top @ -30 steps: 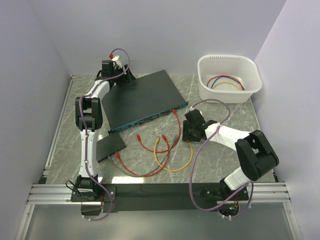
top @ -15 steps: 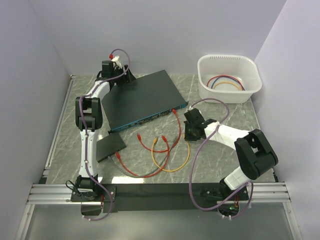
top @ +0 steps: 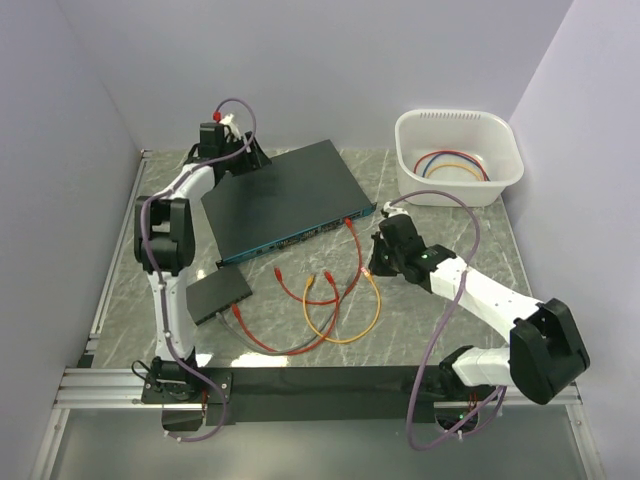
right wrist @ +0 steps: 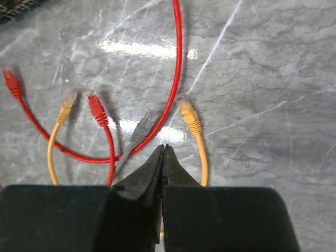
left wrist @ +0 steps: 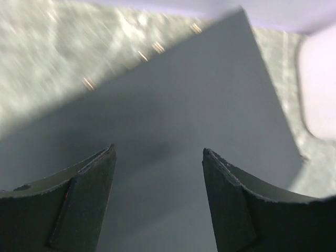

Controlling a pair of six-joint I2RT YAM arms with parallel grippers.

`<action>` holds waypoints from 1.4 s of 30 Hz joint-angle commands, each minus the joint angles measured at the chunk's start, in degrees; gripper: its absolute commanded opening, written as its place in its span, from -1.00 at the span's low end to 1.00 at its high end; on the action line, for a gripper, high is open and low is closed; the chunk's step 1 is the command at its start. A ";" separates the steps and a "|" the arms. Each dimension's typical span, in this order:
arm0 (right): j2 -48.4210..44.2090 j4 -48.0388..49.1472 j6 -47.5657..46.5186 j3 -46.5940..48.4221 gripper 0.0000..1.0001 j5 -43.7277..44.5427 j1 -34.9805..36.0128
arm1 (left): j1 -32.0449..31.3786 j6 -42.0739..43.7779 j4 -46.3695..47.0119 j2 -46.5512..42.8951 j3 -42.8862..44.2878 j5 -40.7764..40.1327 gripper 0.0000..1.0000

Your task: Insert the plug into the switch port

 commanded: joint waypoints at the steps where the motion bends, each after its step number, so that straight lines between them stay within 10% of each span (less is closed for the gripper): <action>1: -1.38 -1.56 -0.48 1.76 -0.87 1.49 0.77 | -3.24 -2.75 -1.64 -11.20 -5.16 -2.03 0.44; 5: 3.78 -4.01 -0.40 3.08 -0.02 2.63 0.95 | -7.37 -1.97 -2.96 -18.14 -11.84 -6.86 0.44; 15: 13.03 -6.22 -1.10 6.51 0.12 5.19 1.39 | -12.30 -2.58 -0.15 -31.68 -29.68 -11.35 0.43; 25: 22.78 -6.39 -1.45 10.29 0.02 7.47 2.00 | -12.30 -2.14 -1.12 -36.08 -34.35 -11.62 0.42; 34: 24.02 -5.87 -1.71 10.12 -0.99 6.95 2.35 | -12.30 -2.14 -2.00 -37.67 -34.53 -12.67 0.42; 42: 12.17 -4.02 -3.30 6.51 -1.00 10.28 3.93 | -20.53 -5.39 -3.58 -42.14 -34.44 -18.72 0.40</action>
